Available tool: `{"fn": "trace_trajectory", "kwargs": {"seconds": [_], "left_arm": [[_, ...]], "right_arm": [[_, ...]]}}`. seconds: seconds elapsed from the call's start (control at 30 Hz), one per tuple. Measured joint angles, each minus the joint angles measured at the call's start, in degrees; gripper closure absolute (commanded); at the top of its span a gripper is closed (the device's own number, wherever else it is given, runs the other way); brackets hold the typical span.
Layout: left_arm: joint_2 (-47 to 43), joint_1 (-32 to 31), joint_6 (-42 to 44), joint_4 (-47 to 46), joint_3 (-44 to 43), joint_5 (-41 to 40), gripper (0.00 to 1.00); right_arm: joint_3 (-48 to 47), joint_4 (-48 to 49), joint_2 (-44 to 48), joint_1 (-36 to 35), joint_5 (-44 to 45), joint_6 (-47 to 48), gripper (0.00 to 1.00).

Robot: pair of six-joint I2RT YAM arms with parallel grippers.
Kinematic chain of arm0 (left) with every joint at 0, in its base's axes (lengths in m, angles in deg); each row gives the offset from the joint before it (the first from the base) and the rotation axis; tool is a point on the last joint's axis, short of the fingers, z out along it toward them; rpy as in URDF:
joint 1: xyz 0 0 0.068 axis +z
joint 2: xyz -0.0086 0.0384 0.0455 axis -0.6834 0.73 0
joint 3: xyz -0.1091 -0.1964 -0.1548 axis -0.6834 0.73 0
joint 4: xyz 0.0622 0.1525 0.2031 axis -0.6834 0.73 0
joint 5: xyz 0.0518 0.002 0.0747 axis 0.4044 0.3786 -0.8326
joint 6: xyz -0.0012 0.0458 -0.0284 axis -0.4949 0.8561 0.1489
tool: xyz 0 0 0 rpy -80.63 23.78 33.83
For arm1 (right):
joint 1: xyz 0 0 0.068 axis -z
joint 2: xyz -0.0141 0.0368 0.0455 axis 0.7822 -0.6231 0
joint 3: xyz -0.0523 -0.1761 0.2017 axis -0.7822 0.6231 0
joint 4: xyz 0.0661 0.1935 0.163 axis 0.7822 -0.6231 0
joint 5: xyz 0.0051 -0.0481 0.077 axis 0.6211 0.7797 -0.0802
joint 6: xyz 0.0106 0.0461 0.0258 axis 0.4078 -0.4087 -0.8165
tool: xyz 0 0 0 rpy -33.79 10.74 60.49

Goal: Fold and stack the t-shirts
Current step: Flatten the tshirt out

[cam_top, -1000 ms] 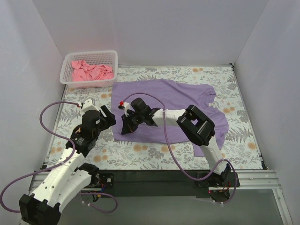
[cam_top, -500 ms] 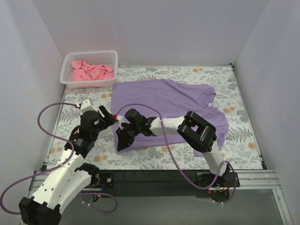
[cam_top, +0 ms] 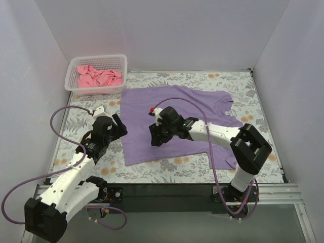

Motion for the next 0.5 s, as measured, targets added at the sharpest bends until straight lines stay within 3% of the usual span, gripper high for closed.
{"fn": "trace_trajectory", "kwargs": {"seconds": [0.3,0.5], "left_arm": [[15.1,0.0,0.0,1.0,-1.7,6.9,0.33],[20.8,0.0,-0.8,1.6,-1.9,12.3,0.33]], "right_arm": [[7.2,-7.7,13.4,27.3,20.2,-0.4,0.45],[5.8,-5.2,12.4,39.0,25.2,-0.9,0.56]]}}
